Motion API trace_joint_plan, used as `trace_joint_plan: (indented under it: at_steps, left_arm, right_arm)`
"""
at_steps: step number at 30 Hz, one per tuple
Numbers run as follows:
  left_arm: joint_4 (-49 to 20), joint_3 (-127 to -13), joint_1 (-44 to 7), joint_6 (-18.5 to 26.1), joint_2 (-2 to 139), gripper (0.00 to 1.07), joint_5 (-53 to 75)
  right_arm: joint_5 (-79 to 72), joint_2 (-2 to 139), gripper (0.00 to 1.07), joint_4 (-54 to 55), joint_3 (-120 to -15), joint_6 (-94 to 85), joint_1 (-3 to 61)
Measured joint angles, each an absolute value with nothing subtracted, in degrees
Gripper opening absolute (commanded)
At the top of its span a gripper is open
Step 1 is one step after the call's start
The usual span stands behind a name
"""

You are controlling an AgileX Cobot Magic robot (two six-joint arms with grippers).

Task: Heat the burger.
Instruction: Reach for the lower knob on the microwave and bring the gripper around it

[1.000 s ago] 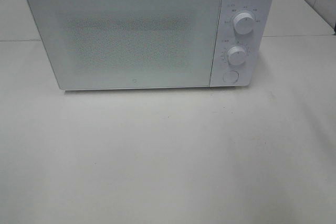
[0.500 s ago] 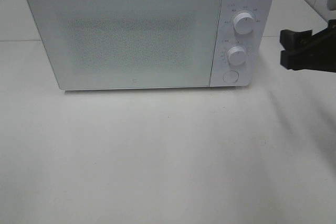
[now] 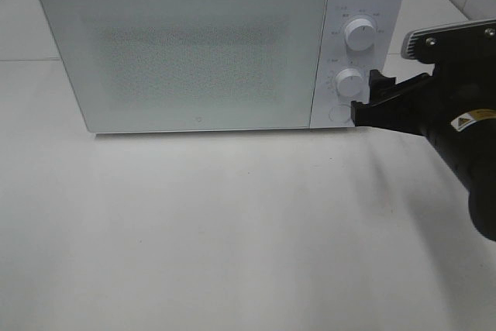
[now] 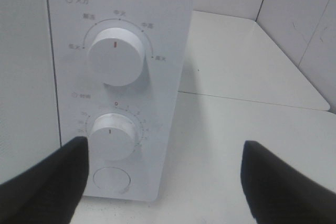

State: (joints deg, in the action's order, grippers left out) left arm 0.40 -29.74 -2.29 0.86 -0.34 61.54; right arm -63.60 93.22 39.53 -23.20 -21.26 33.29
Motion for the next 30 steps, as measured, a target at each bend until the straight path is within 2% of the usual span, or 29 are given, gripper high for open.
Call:
trace_joint_plan:
  at_steps: [8,23,30]
  left_arm:
    - [0.4,-29.74,-2.29,0.86,-0.34,0.98,61.54]
    - [0.4,-29.74,-2.29,0.86,-0.34,0.98,61.54]
    - [0.4,-29.74,-2.29,0.86,-0.34,0.98,61.54]
  right_arm:
    - [-68.87,100.1,0.76,40.11,-25.9,-20.63,36.61]
    - [-69.04,108.92,0.76,40.62,-33.75,-20.0,36.61]
    - [-69.04,113.39,0.76,39.36,-38.45,-16.73,33.98]
